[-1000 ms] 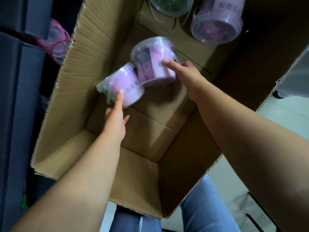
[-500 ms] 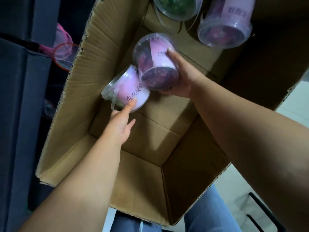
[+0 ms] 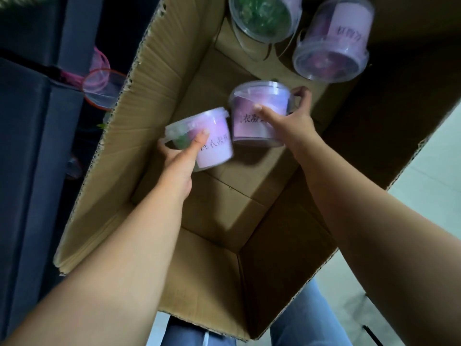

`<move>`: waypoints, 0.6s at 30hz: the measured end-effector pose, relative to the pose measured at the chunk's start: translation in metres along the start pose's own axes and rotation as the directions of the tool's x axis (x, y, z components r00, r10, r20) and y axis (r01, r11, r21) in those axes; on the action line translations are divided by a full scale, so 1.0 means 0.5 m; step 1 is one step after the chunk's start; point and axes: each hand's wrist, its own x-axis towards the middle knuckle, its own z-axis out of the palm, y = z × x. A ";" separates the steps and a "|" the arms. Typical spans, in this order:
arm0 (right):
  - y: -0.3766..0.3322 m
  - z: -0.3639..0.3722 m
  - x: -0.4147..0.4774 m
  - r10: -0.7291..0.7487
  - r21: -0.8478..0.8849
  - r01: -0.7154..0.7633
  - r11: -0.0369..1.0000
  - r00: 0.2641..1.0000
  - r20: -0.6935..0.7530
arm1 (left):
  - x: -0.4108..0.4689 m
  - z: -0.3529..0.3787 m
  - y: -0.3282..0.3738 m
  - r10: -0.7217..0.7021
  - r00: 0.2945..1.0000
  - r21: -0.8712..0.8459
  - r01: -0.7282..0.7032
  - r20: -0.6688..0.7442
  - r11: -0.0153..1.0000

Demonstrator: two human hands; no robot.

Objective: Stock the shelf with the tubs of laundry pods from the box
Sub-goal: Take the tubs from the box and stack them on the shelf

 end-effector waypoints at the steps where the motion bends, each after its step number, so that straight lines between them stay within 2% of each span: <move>1: -0.004 0.004 0.004 0.004 0.014 -0.004 1.000 1.000 0.011 | -0.001 -0.002 -0.003 -0.009 1.000 0.001 0.009 0.011 1.000; 5: -0.002 0.012 0.031 0.061 0.184 -0.072 0.980 0.996 0.065 | 0.000 -0.009 -0.005 -0.008 0.999 -0.035 0.010 0.044 0.999; 7: 0.001 0.007 0.034 0.122 0.272 -0.164 0.948 0.979 0.165 | 0.002 -0.010 0.000 -0.031 0.998 -0.047 0.034 0.059 0.998; 9: -0.003 -0.005 0.026 0.168 0.303 -0.237 0.923 0.957 0.236 | -0.005 -0.011 0.008 -0.076 0.995 -0.021 0.077 0.064 0.997; 11: -0.012 -0.021 0.009 0.188 0.330 -0.264 0.906 0.951 0.244 | -0.028 -0.012 0.026 -0.105 0.991 0.021 0.104 0.077 0.994; 14: -0.042 -0.058 -0.034 0.118 0.406 -0.218 0.888 0.959 0.258 | -0.085 -0.017 0.066 -0.101 0.982 0.012 0.100 0.162 0.995; 18: -0.110 -0.122 -0.119 -0.065 0.513 -0.083 0.854 0.963 0.263 | -0.191 -0.025 0.130 -0.021 0.961 -0.109 0.053 0.275 0.993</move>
